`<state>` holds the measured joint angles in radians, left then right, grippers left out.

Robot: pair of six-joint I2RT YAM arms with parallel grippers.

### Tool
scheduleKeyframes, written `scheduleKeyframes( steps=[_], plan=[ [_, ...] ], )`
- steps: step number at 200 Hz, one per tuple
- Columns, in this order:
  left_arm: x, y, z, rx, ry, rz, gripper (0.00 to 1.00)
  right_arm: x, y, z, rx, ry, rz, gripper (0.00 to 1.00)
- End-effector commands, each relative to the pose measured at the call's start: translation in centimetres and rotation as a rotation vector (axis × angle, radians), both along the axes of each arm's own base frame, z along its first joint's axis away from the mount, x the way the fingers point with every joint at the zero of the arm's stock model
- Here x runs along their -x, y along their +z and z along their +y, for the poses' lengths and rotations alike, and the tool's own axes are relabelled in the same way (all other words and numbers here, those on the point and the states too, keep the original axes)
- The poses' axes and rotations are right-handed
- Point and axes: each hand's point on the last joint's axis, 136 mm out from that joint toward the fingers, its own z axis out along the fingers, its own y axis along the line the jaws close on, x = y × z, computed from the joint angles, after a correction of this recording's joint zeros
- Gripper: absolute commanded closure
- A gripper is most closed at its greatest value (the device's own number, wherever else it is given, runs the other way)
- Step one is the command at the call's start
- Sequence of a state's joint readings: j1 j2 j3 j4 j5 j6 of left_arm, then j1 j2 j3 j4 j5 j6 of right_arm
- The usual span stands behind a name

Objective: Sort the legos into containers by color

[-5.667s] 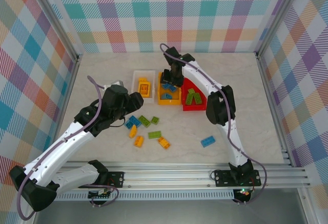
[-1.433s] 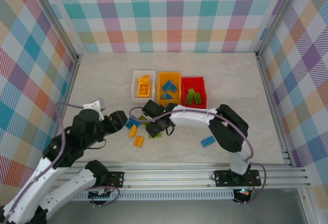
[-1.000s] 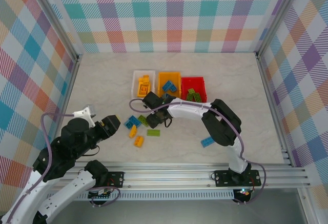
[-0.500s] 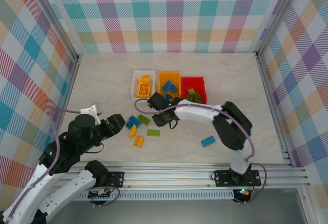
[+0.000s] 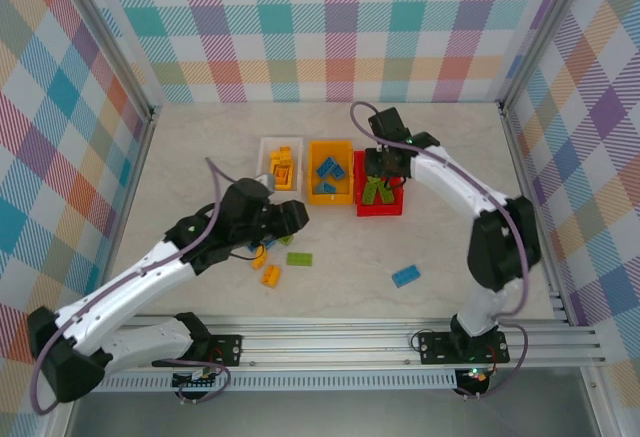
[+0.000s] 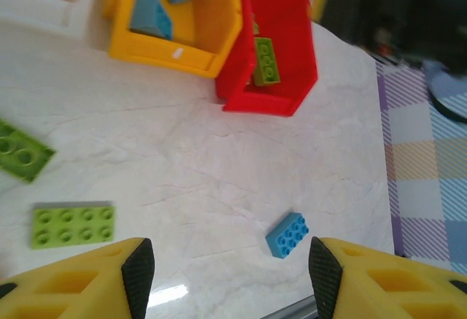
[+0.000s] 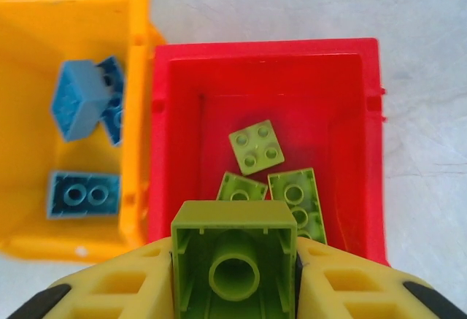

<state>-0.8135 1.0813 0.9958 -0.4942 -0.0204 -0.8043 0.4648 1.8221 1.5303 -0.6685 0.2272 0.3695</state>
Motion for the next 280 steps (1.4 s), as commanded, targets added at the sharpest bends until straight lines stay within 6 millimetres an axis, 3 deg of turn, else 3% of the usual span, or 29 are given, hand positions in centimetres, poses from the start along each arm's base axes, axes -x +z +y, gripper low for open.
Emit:
scheduleKeyframes(
  steps=[1, 35, 68, 92, 130, 151, 167, 196, 212, 229, 246, 280],
  plan=[
    [-0.9, 2.9, -2.1, 0.001, -0.009, -0.119, 0.40, -0.7, -1.9, -0.6, -0.010, -0.083, 0.126, 0.61],
    [-0.5, 1.1, -3.9, -0.070, -0.023, -0.112, 0.41, -2.2, -3.5, -0.7, 0.008, -0.130, 0.183, 0.54],
    [-0.1, 0.2, -4.0, -0.122, -0.025, -0.100, 0.41, -2.2, -3.6, -0.6, -0.004, -0.137, 0.187, 0.46],
    [0.1, 0.3, -3.4, -0.135, -0.022, -0.103, 0.41, -1.7, -1.1, -0.4, -0.035, -0.120, 0.132, 0.46],
    [0.4, -0.4, -1.9, -0.199, -0.001, -0.086, 0.42, 0.6, 5.8, 0.1, -0.057, -0.048, -0.032, 0.46],
    [0.7, -1.1, 1.2, -0.309, 0.085, -0.051, 0.44, 3.7, 8.9, 0.6, -0.081, 0.014, -0.100, 0.45],
    [1.3, -2.2, 4.0, -0.359, 0.180, 0.017, 0.45, 7.2, 9.9, 2.8, -0.136, 0.130, -0.118, 0.41],
    [3.9, -6.7, 8.1, -0.393, 0.318, 0.206, 0.41, 16.5, 7.8, 9.2, -0.230, 0.458, -0.065, 0.31],
    [5.1, -9.0, 9.0, -0.369, 0.374, 0.284, 0.37, 22.1, 6.3, 12.2, -0.310, 0.635, -0.018, 0.25],
    [5.2, -10.1, 8.4, -0.348, 0.323, 0.282, 0.33, 26.5, 4.7, 13.4, -0.292, 0.737, -0.006, 0.21],
    [5.1, -10.6, 7.5, -0.409, 0.190, 0.249, 0.32, 28.7, 3.4, 13.6, -0.287, 0.753, 0.027, 0.21],
    [5.7, -14.2, 9.0, -0.670, -0.007, 0.267, 0.29, 30.4, 2.7, 13.4, -0.338, 0.734, 0.057, 0.20]
  ],
)
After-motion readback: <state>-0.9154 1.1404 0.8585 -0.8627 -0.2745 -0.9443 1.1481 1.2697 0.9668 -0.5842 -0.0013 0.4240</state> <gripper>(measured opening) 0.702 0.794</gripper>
